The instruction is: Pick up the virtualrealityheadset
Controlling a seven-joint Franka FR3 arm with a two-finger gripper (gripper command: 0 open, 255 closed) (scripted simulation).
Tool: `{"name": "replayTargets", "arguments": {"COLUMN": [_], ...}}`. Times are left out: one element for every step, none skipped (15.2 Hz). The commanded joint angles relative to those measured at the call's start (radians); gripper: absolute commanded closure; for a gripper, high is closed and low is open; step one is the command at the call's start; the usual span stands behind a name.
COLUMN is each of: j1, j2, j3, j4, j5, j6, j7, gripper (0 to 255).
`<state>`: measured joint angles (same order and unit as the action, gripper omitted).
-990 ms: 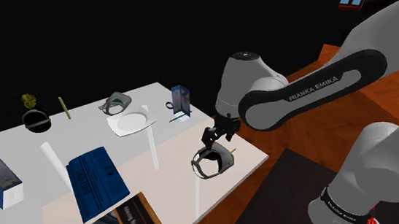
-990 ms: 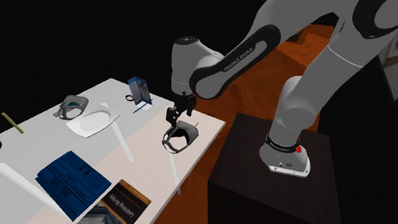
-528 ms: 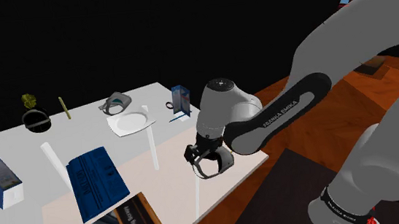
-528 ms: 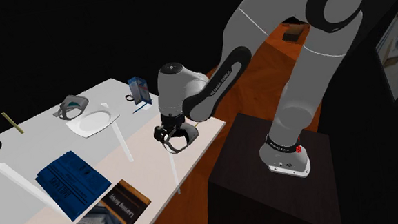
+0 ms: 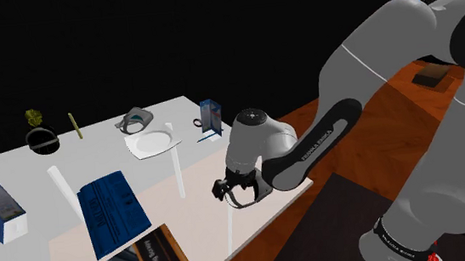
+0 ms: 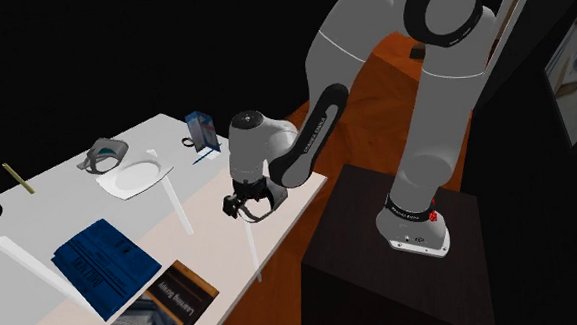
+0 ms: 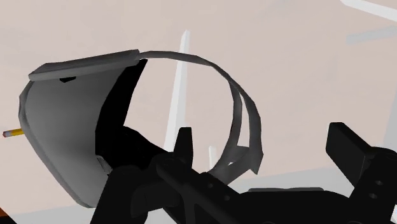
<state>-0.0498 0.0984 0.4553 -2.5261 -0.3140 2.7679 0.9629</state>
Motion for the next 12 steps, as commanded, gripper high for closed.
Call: {"name": "replayTargets", "arguments": {"j1": [0.005, 0.006, 0.007, 0.008, 0.008, 0.008, 0.008, 0.008, 0.008, 0.008, 0.008, 0.006], "j2": [0.020, 0.020, 0.021, 0.021, 0.022, 0.023, 0.023, 0.023, 0.023, 0.023, 0.023, 0.020], "j3": [-0.010, -0.010, -0.010, -0.010, -0.010, -0.010, -0.010, -0.010, -0.010, -0.010, -0.010, -0.010], "j4": [0.000, -0.001, -0.001, -0.001, 0.000, 0.001, 0.001, 0.001, 0.001, 0.001, 0.001, 0.000], "j5": [-0.035, -0.035, -0.037, -0.039, -0.040, -0.040, -0.040, -0.040, -0.040, -0.040, -0.040, -0.035], "j6": [0.017, 0.017, 0.018, 0.018, 0.018, 0.018, 0.018, 0.018, 0.018, 0.018, 0.018, 0.017], "j7": [0.028, 0.027, 0.031, 0.033, 0.034, 0.034, 0.034, 0.034, 0.034, 0.034, 0.034, 0.027], "gripper": [0, 0, 255, 255, 255, 255, 255, 255, 255, 255, 255, 255]}}
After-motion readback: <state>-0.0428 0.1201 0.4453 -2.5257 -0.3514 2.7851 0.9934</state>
